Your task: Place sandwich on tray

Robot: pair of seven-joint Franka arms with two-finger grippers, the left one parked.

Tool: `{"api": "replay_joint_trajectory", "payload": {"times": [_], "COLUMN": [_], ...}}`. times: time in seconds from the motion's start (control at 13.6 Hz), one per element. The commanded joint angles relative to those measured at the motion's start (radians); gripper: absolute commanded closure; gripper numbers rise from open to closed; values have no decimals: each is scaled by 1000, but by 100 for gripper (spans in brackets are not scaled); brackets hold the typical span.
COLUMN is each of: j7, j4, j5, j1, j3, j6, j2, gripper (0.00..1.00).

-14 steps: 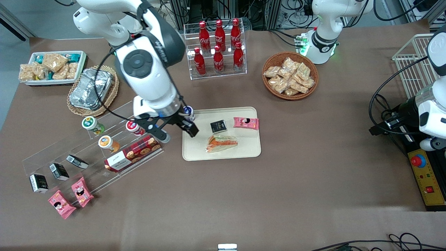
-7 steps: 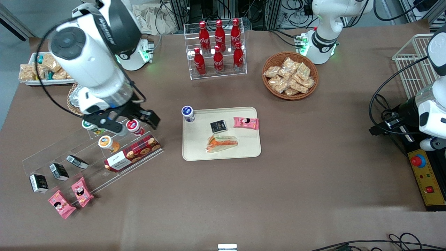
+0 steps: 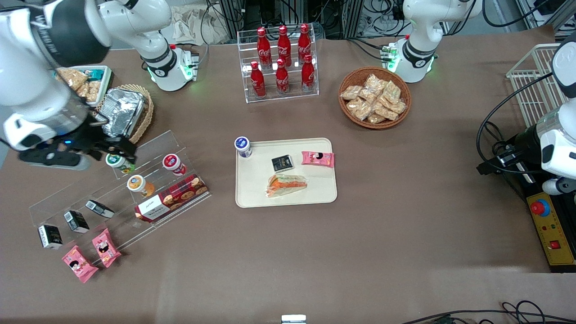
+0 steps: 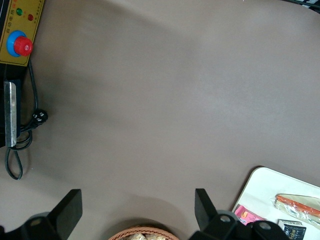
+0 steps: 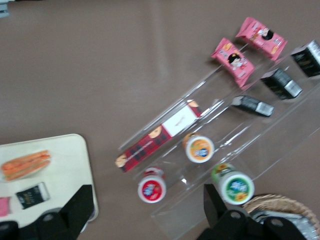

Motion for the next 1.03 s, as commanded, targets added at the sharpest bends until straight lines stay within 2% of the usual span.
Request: {"api": "replay_joint_trajectory", "payload": {"times": [0.0, 0.29, 0.44, 0.66, 0.96], "j7": [-165, -172, -166, -164, -160], "j4": [-4, 50, 62, 90, 95], "j5": [-20, -20, -20, -20, -23], "j1": [-95, -139, -138, -145, -133], "j3": [11, -17, -23, -23, -20], "j6": [6, -6, -12, -99, -101], "j2": [-10, 5, 4, 5, 23], "gripper": [2, 2, 2, 2, 2]}}
